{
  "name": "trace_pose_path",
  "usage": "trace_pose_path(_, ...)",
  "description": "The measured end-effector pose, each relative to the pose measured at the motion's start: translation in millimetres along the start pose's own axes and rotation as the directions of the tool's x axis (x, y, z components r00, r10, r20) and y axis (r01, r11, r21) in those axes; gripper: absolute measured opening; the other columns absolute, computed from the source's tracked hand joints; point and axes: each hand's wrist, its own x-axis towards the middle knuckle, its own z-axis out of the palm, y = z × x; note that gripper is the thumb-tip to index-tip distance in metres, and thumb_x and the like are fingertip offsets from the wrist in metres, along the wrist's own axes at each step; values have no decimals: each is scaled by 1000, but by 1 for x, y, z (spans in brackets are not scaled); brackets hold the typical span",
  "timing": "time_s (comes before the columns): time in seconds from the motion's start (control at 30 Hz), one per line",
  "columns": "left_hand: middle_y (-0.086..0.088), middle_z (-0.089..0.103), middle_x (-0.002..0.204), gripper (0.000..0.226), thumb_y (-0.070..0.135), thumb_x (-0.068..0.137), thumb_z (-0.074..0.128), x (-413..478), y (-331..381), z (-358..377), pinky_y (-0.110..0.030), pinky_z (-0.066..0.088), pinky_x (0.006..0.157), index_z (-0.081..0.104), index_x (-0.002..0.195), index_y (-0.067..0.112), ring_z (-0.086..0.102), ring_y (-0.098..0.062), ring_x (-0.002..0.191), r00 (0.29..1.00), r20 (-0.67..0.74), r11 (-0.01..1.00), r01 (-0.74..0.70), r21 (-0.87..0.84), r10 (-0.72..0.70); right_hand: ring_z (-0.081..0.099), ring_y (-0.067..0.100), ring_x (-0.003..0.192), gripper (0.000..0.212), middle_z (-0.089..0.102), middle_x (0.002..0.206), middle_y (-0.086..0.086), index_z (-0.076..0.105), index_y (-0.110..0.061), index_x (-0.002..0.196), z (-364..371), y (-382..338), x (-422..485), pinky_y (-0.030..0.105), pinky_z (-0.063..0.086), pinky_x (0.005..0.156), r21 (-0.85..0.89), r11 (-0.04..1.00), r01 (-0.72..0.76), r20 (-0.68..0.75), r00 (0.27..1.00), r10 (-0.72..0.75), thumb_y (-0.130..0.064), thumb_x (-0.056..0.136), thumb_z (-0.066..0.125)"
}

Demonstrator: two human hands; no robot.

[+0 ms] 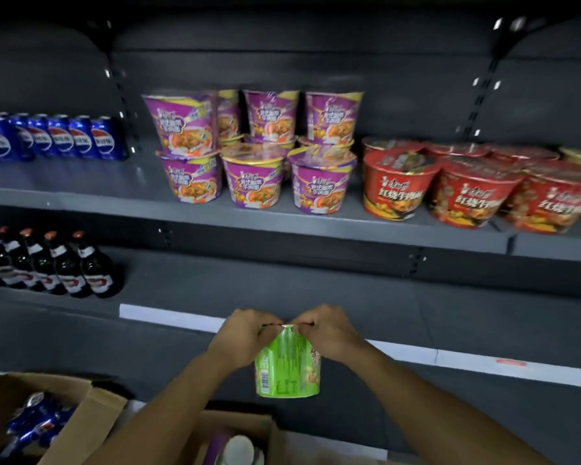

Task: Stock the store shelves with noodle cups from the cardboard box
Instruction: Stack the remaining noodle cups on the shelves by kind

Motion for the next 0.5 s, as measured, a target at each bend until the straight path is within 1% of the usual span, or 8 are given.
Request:
trace_pose_path(0.07,9,67,71,29,42,82,46,10,22,-10,-17,40,60,69,86,26,59,-7,69,999,-19,999,-33,15,33,64,8,88,20,74,97,2,75,-20,101,-23,-4,-4,20,45,76,-22,1000,20,-50,999,-21,-20,91,57)
trace_pose_path(0.13,14,65,72,29,44,82,47,21,41,-18,-12,37,61,70,87,28,58,-3,69,998,-45,999,-48,18,48,66,12,86,19,74,93,3,76,-17,97,-46,-6,-10,20,46,75,-14,1000,25,-91,996,-26,-18,90,58)
trace_pose_path(0.2,16,66,76,30,45,81,49,31,59,-24,-11,38,63,72,87,27,59,-3,72,995,-76,997,-71,16,72,67,16,86,18,74,89,5,77,-15,93,-68,-8,-16,25,50,78,10,999,34,-128,991,-33,-17,90,59)
trace_pose_path(0.27,16,69,81,24,42,86,56,41,77,-30,-14,41,64,74,89,26,61,-3,74,990,-96,994,-104,12,105,67,13,88,17,75,92,1,77,-17,94,-89,-8,-21,27,51,84,31,999,36,-176,984,-30,-19,90,61)
trace_pose_path(0.37,15,72,89,17,34,91,61,52,102,-38,-15,45,70,74,94,24,63,-1,80,983,-112,989,-150,-6,148,66,5,92,15,74,99,-5,76,-20,98,-119,-10,-28,23,50,90,31,999,42,-239,971,-33,-21,89,64)
trace_pose_path(0.43,15,72,90,18,34,91,60,57,117,-43,-12,44,70,74,96,25,63,0,81,974,-132,983,-186,2,184,65,4,92,16,73,100,-6,76,-20,100,-137,-12,-34,20,49,87,25,998,49,-262,964,-41,-22,90,63)
trace_pose_path(0.5,15,72,88,19,36,92,59,61,131,-49,-14,45,70,74,97,26,63,0,81,968,-153,979,-203,-20,198,65,4,91,18,73,100,-5,75,-19,102,-155,-14,-40,16,47,82,40,997,60,-282,958,-46,-22,91,62)
